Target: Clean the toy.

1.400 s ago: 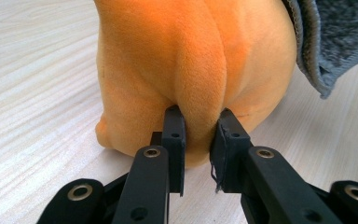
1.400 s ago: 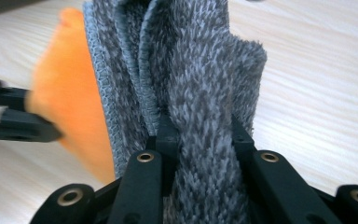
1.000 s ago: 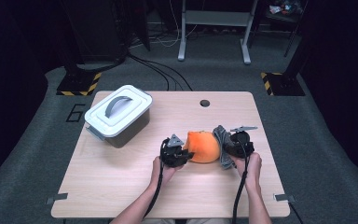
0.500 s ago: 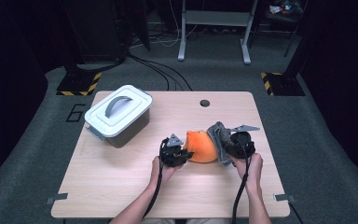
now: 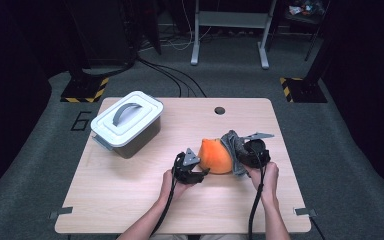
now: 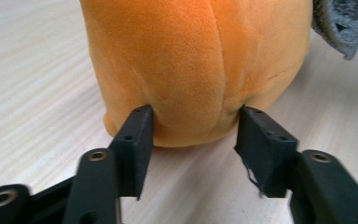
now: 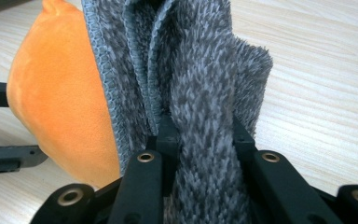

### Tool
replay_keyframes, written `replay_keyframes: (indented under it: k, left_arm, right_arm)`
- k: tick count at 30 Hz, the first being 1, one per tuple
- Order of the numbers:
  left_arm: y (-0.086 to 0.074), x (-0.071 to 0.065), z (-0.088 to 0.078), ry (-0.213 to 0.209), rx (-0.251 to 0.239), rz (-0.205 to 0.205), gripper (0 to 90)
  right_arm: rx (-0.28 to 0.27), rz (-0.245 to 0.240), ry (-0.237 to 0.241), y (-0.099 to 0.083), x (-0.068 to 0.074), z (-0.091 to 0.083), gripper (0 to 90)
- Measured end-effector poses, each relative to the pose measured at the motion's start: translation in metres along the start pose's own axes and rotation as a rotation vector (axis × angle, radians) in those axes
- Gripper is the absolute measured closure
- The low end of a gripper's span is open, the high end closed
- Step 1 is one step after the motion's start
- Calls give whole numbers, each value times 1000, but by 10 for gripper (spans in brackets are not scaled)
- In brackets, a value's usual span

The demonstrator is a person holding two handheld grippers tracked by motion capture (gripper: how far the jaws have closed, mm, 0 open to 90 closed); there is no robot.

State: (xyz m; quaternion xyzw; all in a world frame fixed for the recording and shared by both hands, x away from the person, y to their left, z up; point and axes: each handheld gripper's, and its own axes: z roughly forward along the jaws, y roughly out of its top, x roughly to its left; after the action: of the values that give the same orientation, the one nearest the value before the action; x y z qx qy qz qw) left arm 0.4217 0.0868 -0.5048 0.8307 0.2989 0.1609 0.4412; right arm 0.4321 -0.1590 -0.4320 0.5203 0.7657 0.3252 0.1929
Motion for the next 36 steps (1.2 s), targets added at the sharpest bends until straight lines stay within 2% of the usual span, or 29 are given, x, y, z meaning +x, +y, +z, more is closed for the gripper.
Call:
replay_keyframes:
  k: [4,6,9,10,16,18,21,23,26,27,29,32,36]
  left_arm:
    - [1,0,1,1,-9,18,634]
    - [0,1,1,0,-22,-17,703]
    - [1,2,-1,-10,-14,-37,754]
    - [2,2,-1,-14,-13,-48,766]
    - [8,3,-4,-86,-20,-129,780]
    - [9,3,-4,-101,-20,-157,780]
    - [12,4,-7,-96,-17,-161,783]
    - [13,5,-9,-105,-15,-178,784]
    - [13,4,-10,-102,-19,-174,784]
    - [13,5,-10,-98,-20,-172,784]
    - [13,5,-9,-87,-16,-170,784]
    - [13,4,-8,-61,-11,-159,785]
    - [13,4,-7,-39,2,-159,790]
  right_arm:
    - [-4,0,-2,0,-2,2,727]
    - [-9,-3,-4,0,-4,1,728]
    - [-16,18,1,-1,-3,-5,727]
    - [-28,4,2,0,-3,-7,727]
    - [-62,-38,35,8,11,-24,726]
    - [-68,-71,46,11,17,-28,726]
    - [-68,-100,56,16,28,-31,725]
    - [-69,-120,62,19,36,-30,725]
    - [-52,-125,61,22,46,-24,725]
    - [-45,-145,58,22,48,-20,725]
    - [-25,-145,49,23,52,-13,725]
    - [-27,-175,20,23,54,-4,726]
    - [-19,-166,11,24,55,-1,727]
